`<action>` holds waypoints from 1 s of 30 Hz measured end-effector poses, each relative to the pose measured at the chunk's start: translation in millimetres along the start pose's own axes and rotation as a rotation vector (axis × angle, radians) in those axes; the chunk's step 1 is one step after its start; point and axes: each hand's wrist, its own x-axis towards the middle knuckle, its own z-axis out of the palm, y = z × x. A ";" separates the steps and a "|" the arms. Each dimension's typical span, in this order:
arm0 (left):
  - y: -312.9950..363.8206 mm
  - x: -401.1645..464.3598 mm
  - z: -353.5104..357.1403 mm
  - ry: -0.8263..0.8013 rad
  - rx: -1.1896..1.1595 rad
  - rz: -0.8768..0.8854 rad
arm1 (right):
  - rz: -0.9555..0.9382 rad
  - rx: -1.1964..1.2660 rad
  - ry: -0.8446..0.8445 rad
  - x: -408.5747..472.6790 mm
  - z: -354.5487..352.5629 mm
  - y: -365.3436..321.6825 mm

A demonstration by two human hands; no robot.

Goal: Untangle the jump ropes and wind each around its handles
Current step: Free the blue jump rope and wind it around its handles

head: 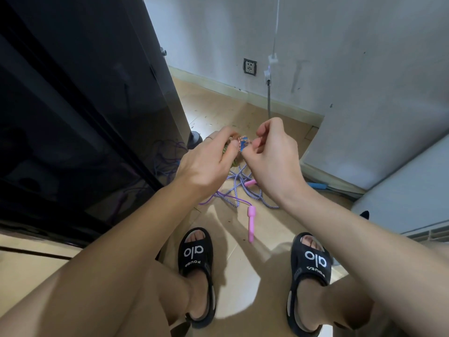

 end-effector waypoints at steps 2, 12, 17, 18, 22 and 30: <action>-2.6 1.6 3.4 -0.005 -0.058 0.012 | 0.006 0.020 0.038 0.2 1.9 -0.7; -5.5 8.4 2.8 -0.151 -0.352 -0.118 | -0.081 0.011 0.019 -6.3 4.3 -4.3; -7.6 8.9 -2.1 -0.120 -0.498 -0.074 | -0.140 -0.009 -0.005 -4.5 0.7 -7.8; -6.8 8.6 -3.0 -0.117 -0.523 -0.074 | -0.141 -0.008 -0.009 -4.6 0.3 -8.4; -5.0 9.0 -3.5 -0.103 -0.593 -0.119 | -0.140 0.017 -0.012 -4.4 2.3 -8.8; -7.9 10.3 -5.8 -0.155 -0.707 -0.148 | -0.209 -0.013 0.008 -8.1 4.1 -6.1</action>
